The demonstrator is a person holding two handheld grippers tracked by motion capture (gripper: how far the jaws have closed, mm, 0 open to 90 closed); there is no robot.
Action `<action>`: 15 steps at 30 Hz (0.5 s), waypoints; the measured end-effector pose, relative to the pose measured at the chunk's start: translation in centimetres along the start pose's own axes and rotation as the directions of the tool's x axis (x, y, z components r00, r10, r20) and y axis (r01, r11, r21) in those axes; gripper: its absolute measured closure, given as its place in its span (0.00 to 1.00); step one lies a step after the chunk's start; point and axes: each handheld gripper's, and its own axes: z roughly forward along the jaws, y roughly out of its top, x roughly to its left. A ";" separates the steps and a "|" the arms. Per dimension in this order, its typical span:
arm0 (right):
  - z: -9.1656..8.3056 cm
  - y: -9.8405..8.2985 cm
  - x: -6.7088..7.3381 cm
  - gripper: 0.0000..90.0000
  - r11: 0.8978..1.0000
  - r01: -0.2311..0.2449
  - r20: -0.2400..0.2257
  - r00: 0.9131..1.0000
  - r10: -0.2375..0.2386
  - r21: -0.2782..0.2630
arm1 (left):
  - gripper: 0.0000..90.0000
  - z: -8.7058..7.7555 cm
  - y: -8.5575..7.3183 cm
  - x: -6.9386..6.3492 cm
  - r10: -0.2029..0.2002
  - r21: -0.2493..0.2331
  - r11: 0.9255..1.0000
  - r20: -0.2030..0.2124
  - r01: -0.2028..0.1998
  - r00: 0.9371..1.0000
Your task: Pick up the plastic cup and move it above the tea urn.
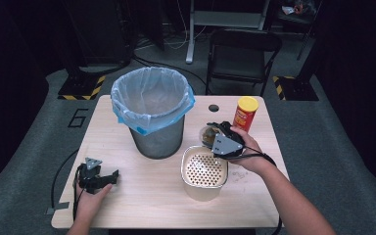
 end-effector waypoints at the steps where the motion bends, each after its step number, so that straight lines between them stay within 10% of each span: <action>1: 0.0 0.1 0.2 0.38 0.999 0.034 0.019 0.999 -0.034 0.005 | 0.15 0.0 0.0 0.0 0.000 0.000 1.000 0.000 0.000 1.000; 5: 0.0 0.5 1.1 0.38 0.989 0.144 0.059 0.987 -0.147 0.043 | 0.15 0.0 0.0 0.0 0.000 0.000 1.000 0.000 0.000 1.000; 7: 0.0 0.9 1.6 0.38 0.970 0.231 0.101 0.966 -0.238 0.071 | 0.15 0.0 0.0 0.0 0.000 0.000 1.000 0.000 0.000 1.000; 10: 0.1 1.4 2.2 0.38 0.937 0.331 0.141 0.928 -0.345 0.110 | 0.15 0.0 0.0 0.0 0.000 0.000 1.000 0.000 0.000 1.000; 12: 0.1 1.6 2.7 0.38 0.892 0.427 0.182 0.874 -0.449 0.150 | 0.15 0.0 0.0 0.0 0.000 0.000 1.000 0.000 0.000 1.000; 14: 0.1 1.8 3.0 0.38 0.861 0.479 0.189 0.842 -0.505 0.171 | 0.15 0.0 0.0 0.0 0.000 0.000 1.000 0.000 0.000 1.000; 15: 0.1 1.8 3.0 0.38 0.861 0.479 0.189 0.842 -0.505 0.171 | 0.15 0.0 0.0 0.0 0.000 0.000 1.000 0.000 0.000 1.000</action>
